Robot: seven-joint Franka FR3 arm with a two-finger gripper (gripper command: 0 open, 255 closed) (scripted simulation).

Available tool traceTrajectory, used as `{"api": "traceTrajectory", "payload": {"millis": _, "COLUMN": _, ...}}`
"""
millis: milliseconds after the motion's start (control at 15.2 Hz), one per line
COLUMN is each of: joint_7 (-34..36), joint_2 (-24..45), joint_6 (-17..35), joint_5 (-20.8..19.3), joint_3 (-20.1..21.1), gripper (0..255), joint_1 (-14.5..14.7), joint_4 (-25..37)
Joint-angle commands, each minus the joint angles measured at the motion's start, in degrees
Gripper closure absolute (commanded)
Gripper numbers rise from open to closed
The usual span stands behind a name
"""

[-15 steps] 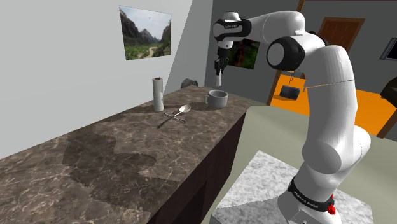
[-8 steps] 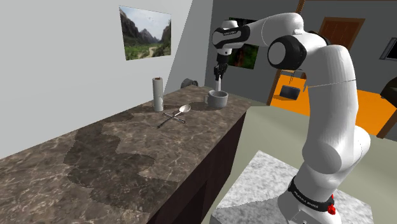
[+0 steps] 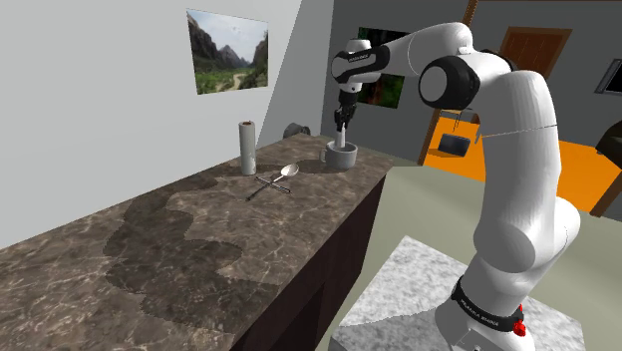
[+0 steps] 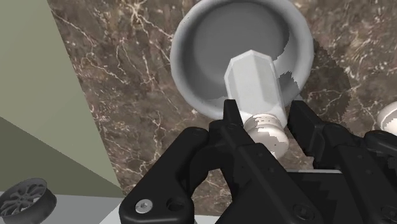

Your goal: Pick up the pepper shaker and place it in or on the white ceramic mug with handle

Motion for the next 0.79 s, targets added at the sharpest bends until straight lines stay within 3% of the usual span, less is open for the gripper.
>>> {"api": "traceTrajectory", "payload": {"millis": 0, "joint_7": 0.0, "joint_2": 0.0, "joint_6": 0.1, "joint_5": 0.0, "joint_3": 0.0, "gripper": 255, "joint_1": 0.0, "joint_4": -0.1}}
{"api": "traceTrajectory", "payload": {"millis": 132, "joint_7": 0.0, "joint_2": 0.0, "joint_6": 0.1, "joint_5": 0.0, "joint_3": 0.0, "gripper": 255, "joint_1": 0.0, "joint_4": -0.1}}
{"api": "traceTrajectory", "payload": {"millis": 198, "joint_7": 0.0, "joint_2": 0.0, "joint_6": 0.1, "joint_5": 0.0, "joint_3": 0.0, "gripper": 0, "joint_1": 0.0, "joint_4": -0.1}}
{"api": "traceTrajectory", "payload": {"millis": 528, "joint_7": 0.0, "joint_2": 0.0, "joint_6": 0.1, "joint_5": 0.0, "joint_3": 0.0, "gripper": 0, "joint_1": 0.0, "joint_4": -0.1}}
{"api": "traceTrajectory", "payload": {"millis": 726, "joint_7": 0.1, "joint_2": -1.2, "joint_6": -5.0, "joint_5": -0.2, "joint_3": -0.1, "gripper": 0, "joint_1": 0.0, "joint_4": 3.9}}
